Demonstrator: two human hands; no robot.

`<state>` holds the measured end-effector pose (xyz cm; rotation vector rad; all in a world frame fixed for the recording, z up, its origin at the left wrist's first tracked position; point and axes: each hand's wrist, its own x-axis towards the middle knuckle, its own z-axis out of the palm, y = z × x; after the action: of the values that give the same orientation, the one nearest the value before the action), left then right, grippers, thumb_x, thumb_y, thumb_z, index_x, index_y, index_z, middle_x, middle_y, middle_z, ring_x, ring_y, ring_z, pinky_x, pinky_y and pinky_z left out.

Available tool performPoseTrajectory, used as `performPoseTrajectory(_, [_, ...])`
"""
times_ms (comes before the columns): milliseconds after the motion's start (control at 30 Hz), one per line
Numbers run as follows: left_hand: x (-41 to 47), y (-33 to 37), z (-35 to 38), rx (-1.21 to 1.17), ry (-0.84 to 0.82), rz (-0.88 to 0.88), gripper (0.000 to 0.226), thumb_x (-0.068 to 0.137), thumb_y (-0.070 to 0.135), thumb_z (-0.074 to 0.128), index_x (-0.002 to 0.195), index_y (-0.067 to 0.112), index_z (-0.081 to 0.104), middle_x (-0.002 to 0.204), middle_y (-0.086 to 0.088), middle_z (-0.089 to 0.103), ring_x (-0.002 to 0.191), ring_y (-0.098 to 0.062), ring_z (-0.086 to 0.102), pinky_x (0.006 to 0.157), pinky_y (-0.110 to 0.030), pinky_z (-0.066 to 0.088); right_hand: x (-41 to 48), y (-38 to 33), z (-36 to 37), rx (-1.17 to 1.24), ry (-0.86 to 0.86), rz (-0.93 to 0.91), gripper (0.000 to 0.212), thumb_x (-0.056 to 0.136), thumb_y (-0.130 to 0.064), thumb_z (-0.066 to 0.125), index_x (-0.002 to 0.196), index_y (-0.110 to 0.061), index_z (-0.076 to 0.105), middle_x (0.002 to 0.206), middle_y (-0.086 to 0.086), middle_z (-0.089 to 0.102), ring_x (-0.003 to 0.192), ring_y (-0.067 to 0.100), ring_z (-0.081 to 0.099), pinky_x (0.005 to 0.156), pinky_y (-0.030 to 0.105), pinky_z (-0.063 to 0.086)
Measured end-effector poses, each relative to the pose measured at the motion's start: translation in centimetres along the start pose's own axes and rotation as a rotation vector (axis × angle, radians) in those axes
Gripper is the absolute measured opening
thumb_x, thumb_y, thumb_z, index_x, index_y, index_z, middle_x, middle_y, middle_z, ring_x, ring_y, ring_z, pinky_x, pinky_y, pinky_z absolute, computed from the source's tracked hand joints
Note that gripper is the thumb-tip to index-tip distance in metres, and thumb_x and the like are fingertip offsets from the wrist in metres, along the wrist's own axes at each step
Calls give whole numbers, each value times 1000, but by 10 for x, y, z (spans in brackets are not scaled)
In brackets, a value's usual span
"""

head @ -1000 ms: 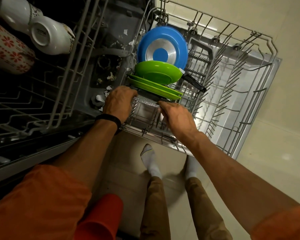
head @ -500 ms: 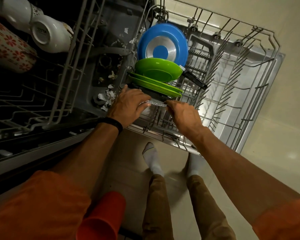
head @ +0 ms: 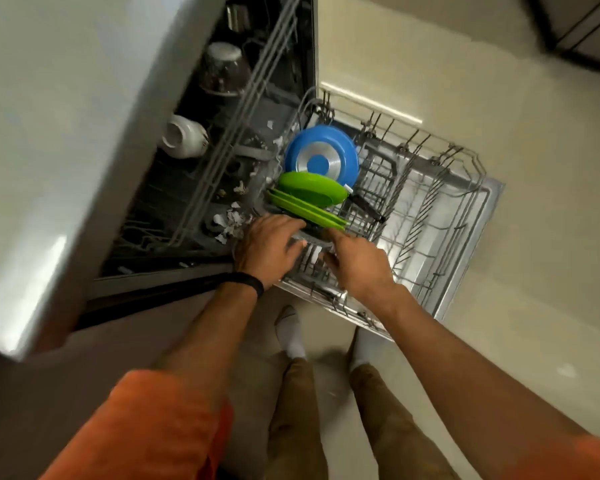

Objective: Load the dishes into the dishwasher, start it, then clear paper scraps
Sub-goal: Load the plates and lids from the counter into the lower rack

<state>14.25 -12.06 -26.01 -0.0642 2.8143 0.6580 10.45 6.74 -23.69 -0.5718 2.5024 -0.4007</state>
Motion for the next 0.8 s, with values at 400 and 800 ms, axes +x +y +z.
performPoseTrajectory(400, [-120, 147, -172, -29, 251, -55, 37, 99, 30, 57, 131, 12, 65, 129, -6, 68, 119, -26, 62, 102, -46, 50, -146, -75, -195, 29, 139, -170, 44, 105, -42, 50, 145, -25, 48, 130, 2, 66, 106, 24, 67, 81, 36, 54])
performPoseTrajectory(800, [-309, 134, -251, 26, 707, -377, 42, 103, 35, 55, 143, 24, 55, 150, 0, 54, 135, -18, 50, 114, -39, 39, -239, -220, -220, 110, 165, -617, 46, 103, -49, 49, 142, -25, 55, 128, -4, 68, 112, 14, 65, 87, 20, 44])
